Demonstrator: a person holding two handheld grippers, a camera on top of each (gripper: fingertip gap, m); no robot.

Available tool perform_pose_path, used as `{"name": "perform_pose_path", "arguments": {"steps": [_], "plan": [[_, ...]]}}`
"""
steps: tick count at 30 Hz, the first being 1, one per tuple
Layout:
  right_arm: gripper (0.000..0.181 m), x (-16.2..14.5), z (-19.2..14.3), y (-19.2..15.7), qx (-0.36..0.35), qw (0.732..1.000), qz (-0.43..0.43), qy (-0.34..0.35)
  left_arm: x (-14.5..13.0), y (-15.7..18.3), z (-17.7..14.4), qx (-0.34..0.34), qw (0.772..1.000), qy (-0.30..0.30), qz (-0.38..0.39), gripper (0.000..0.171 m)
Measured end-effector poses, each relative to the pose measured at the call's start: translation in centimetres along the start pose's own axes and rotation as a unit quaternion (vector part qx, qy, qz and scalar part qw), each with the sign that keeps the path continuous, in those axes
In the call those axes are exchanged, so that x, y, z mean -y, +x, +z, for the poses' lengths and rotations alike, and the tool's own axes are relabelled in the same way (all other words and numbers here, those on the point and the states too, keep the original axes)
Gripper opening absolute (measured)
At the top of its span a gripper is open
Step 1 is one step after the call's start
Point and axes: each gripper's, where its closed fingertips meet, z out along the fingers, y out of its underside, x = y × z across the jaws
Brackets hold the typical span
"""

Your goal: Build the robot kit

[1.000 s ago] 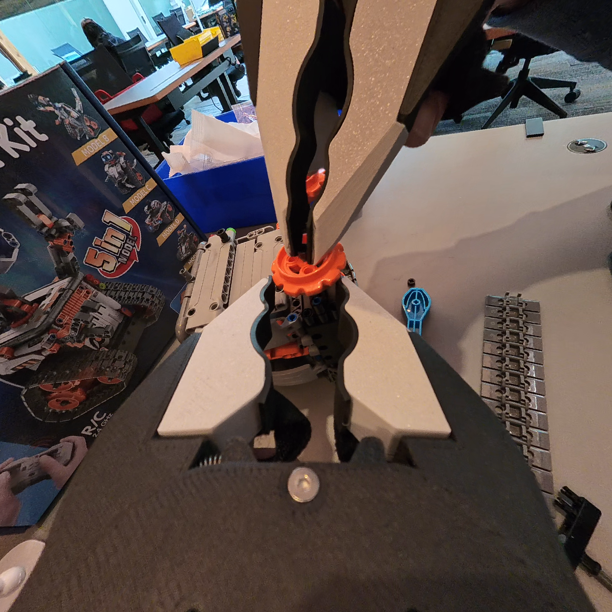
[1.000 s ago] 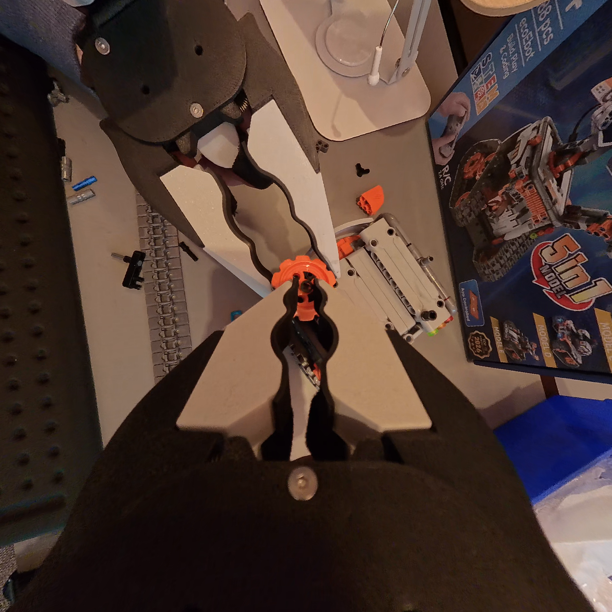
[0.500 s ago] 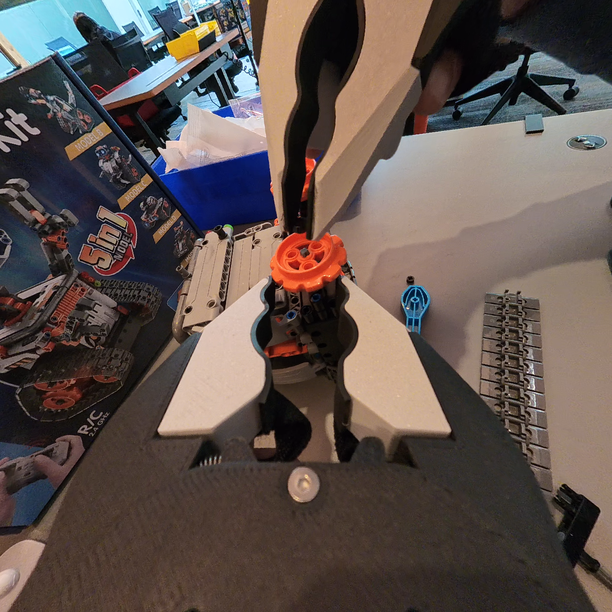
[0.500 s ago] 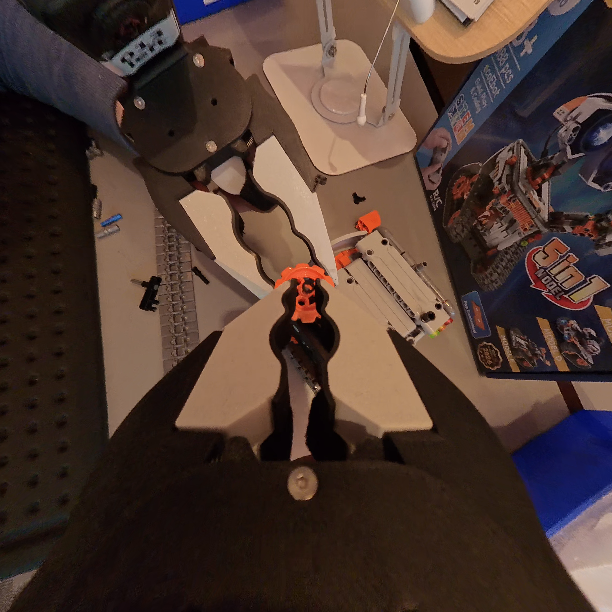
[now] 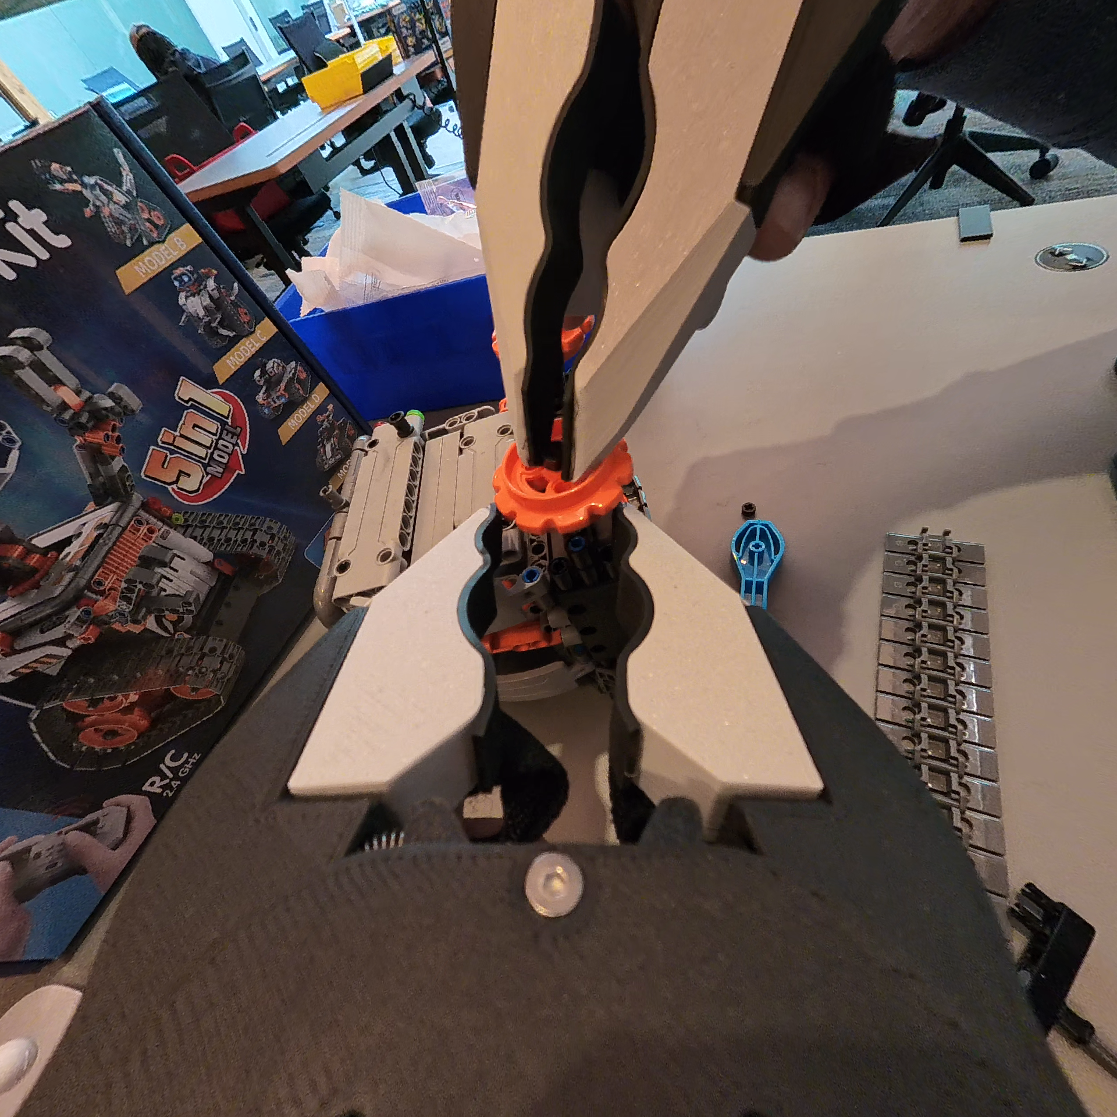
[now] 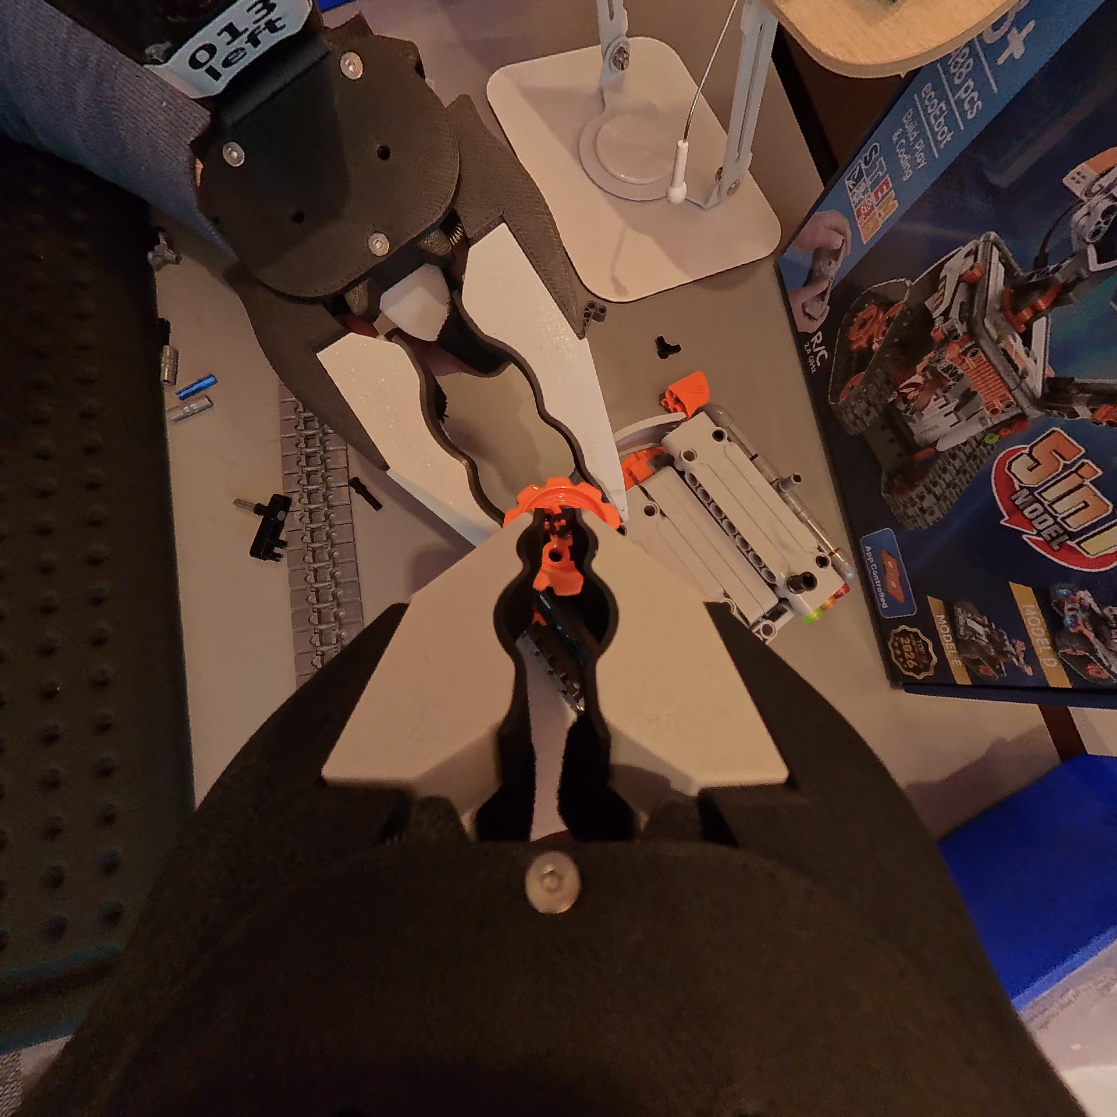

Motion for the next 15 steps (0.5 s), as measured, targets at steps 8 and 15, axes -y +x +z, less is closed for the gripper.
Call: {"name": "perform_pose_path", "arguments": {"steps": [8,15], "plan": [[0.008,-0.08,-0.04,0.12,-0.002,1.000,-0.001,0.001,0.01,-0.02,0.01,0.002,1.000,0.000,0.005,0.036],[0.008,-0.13,-0.06,0.15,-0.001,1.000,0.002,0.003,0.21,-0.55,-0.56,0.014,0.999,0.000,0.031,0.039]]}}
